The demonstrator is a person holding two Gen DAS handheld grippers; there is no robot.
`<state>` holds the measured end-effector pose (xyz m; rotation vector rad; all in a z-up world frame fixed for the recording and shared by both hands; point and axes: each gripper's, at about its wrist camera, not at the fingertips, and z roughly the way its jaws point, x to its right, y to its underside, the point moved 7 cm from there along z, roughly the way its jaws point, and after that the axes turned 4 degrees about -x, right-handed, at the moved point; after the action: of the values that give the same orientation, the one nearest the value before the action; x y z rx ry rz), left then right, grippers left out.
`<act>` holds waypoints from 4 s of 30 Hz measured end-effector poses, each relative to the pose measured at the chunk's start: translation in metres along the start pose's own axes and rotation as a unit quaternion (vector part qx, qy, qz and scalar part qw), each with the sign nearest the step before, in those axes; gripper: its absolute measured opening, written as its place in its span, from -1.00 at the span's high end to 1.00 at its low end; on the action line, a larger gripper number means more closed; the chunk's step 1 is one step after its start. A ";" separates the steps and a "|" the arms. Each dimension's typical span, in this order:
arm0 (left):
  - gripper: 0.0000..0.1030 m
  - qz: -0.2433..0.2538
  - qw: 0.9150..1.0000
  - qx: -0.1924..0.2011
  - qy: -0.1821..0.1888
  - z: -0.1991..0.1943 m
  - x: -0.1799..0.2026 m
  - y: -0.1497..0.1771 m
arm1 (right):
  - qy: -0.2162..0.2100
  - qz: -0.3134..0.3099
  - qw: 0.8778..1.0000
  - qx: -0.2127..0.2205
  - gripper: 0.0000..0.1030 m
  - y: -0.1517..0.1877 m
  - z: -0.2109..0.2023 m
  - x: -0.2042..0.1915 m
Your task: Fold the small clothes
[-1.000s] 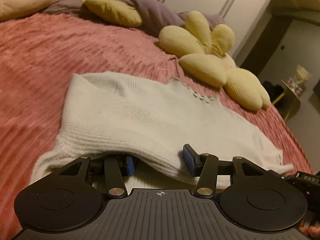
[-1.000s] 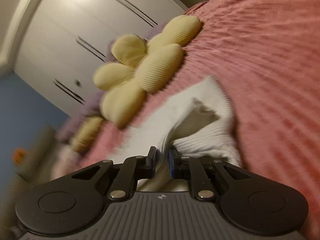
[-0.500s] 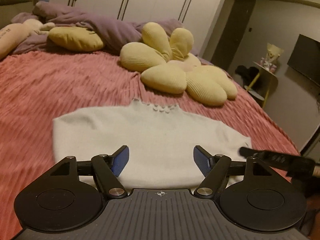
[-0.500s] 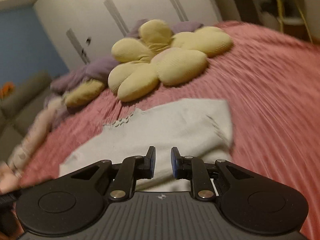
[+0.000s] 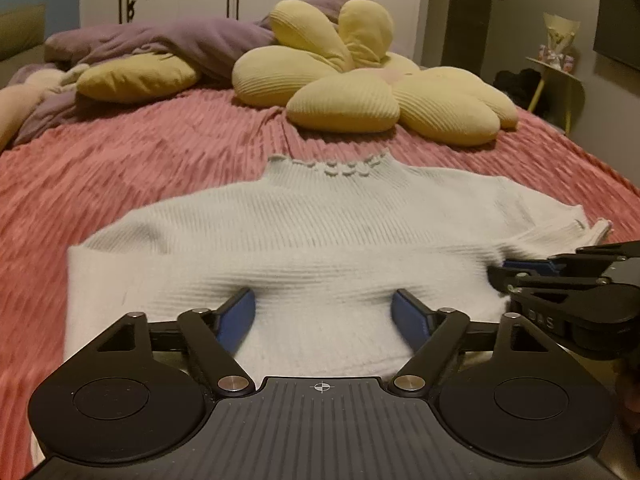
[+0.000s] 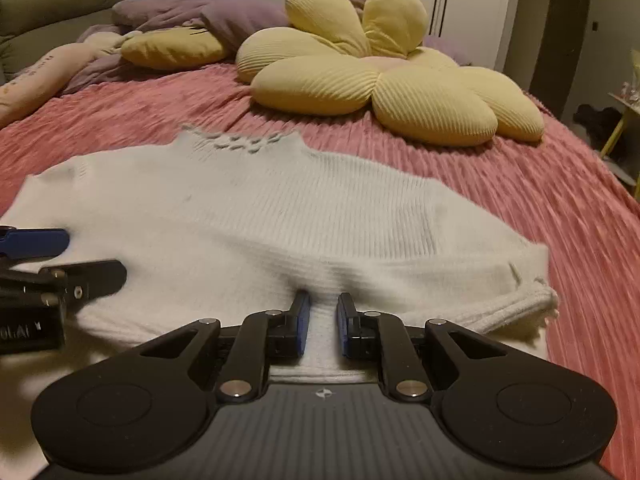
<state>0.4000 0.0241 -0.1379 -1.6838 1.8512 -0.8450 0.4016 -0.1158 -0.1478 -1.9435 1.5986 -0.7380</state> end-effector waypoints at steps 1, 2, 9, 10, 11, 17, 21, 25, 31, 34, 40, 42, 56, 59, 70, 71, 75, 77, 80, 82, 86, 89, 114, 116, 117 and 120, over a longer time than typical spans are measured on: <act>-0.62 -0.003 1.000 -0.002 0.001 -0.002 -0.001 0.000 | -0.002 -0.001 1.000 0.001 0.75 0.000 0.000 0.000; -0.62 -0.005 1.000 -0.004 0.001 -0.005 -0.001 0.001 | -0.009 0.002 1.000 0.003 0.75 0.001 -0.003 0.001; -0.61 -0.048 0.999 -0.010 0.009 -0.044 -0.010 0.018 | -0.040 0.051 0.998 0.018 0.74 0.029 -0.054 0.027; -0.61 -0.046 0.999 -0.016 0.006 -0.045 -0.011 0.021 | -0.039 0.051 0.998 0.019 0.74 0.035 -0.060 0.030; -0.61 -0.042 0.999 -0.022 0.002 -0.046 -0.012 0.024 | -0.038 0.049 0.998 0.017 0.74 0.040 -0.063 0.032; -0.84 -0.059 0.997 -0.046 -0.010 -0.087 -0.026 0.044 | 0.018 0.021 1.000 -0.003 0.53 0.050 -0.086 0.050; -0.85 -0.063 0.995 -0.079 0.002 -0.123 -0.029 0.090 | -0.045 0.033 0.998 -0.033 0.49 0.083 -0.127 0.040; -0.85 -0.045 0.993 -0.108 -0.006 -0.166 -0.029 0.144 | -0.062 0.021 0.996 -0.059 0.33 0.145 -0.182 0.029; -0.85 -0.040 0.992 -0.121 -0.003 -0.216 -0.028 0.189 | -0.060 0.034 0.995 -0.079 0.32 0.206 -0.247 0.037; -0.73 -0.050 0.990 -0.130 0.003 -0.227 -0.032 0.199 | -0.071 0.053 0.990 -0.109 0.32 0.230 -0.255 0.040; -0.31 -0.104 0.981 -0.160 0.027 -0.233 -0.047 0.210 | -0.109 0.113 0.981 -0.115 0.33 0.236 -0.255 0.047; -0.25 -0.113 0.980 -0.163 0.032 -0.237 -0.050 0.212 | -0.119 0.141 0.975 -0.122 0.33 0.238 -0.249 0.050; 0.03 -0.052 0.976 -0.200 0.063 -0.249 -0.039 0.231 | -0.179 0.192 0.954 -0.144 0.57 0.249 -0.247 0.049; 0.42 -0.071 0.973 -0.204 0.083 -0.249 -0.041 0.229 | -0.187 0.204 0.950 -0.145 0.54 0.249 -0.245 0.050; 0.67 -0.103 0.968 -0.162 0.160 -0.257 -0.044 0.184 | -0.230 0.233 0.935 -0.139 0.85 0.222 -0.244 0.054; 0.67 -0.114 0.969 -0.141 0.166 -0.259 -0.047 0.169 | -0.235 0.237 0.933 -0.132 0.86 0.215 -0.244 0.055; 0.67 -0.137 0.974 -0.081 0.162 -0.256 -0.059 0.120 | -0.235 0.249 0.936 -0.084 0.86 0.173 -0.238 0.064; 0.67 -0.150 0.976 -0.056 0.149 -0.247 -0.065 0.100 | -0.222 0.246 0.942 -0.049 0.86 0.148 -0.234 0.069; 0.58 -0.172 0.978 -0.039 0.112 -0.223 -0.078 0.080 | -0.187 0.241 0.952 -0.009 0.86 0.116 -0.218 0.077; 0.36 -0.167 0.982 -0.037 0.077 -0.209 -0.083 0.076 | -0.158 0.227 0.961 0.005 0.83 0.103 -0.206 0.078; -0.02 -0.123 0.990 -0.032 0.062 -0.194 -0.081 0.077 | -0.113 0.180 0.977 0.007 0.57 0.095 -0.188 0.078; -0.16 -0.100 0.992 -0.048 0.063 -0.182 -0.081 0.083 | -0.089 0.144 0.986 0.012 0.29 0.094 -0.180 0.080; 0.74 -0.067 0.993 -0.080 0.061 -0.131 -0.079 0.076 | -0.101 0.134 0.986 -0.002 0.76 0.101 -0.137 0.083; 0.61 -0.067 0.992 -0.093 0.061 -0.125 -0.080 0.077 | -0.104 0.131 0.986 0.005 0.76 0.099 -0.140 0.082; 0.55 -0.071 0.991 -0.096 0.061 -0.122 -0.081 0.078 | -0.104 0.133 0.986 0.001 0.76 0.098 -0.138 0.083; 0.53 -0.078 0.990 -0.101 0.066 -0.116 -0.082 0.077 | -0.099 0.145 0.984 -0.022 0.68 0.099 -0.127 0.085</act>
<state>0.2729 0.1224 -0.1183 -1.9616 1.9685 -0.8759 0.2569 -0.2226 -0.1170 -1.7021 1.7334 -0.3824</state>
